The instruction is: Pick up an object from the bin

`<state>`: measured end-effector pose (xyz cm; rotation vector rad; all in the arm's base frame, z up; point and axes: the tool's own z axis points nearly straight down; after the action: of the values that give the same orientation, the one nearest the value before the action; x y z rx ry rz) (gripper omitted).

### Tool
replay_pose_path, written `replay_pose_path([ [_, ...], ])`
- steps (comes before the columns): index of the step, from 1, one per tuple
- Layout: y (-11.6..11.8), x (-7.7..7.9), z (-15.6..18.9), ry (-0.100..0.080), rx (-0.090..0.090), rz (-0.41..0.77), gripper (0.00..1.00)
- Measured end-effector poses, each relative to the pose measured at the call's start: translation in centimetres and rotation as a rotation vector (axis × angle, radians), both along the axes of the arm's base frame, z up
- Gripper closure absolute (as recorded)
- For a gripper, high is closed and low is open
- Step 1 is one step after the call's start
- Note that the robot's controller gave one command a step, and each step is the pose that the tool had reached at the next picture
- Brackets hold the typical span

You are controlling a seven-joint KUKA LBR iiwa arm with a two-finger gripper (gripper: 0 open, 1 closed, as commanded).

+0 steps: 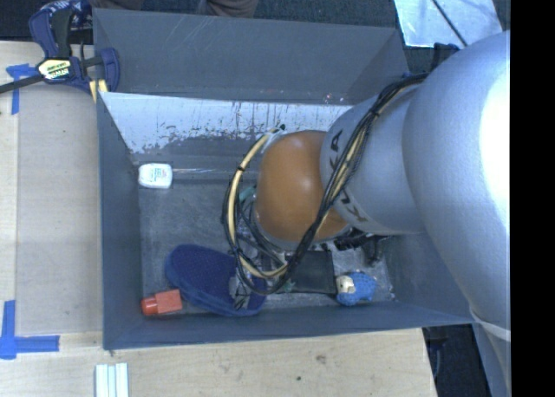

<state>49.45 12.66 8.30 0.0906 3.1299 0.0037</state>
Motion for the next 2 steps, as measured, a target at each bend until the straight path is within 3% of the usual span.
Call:
replay_pose_path([
  [1,1.64,0.13,-1.28,0.009,0.000,-0.371,0.00],
  [2,1.54,0.43,-1.05,0.000,0.002,-0.373,1.00],
])
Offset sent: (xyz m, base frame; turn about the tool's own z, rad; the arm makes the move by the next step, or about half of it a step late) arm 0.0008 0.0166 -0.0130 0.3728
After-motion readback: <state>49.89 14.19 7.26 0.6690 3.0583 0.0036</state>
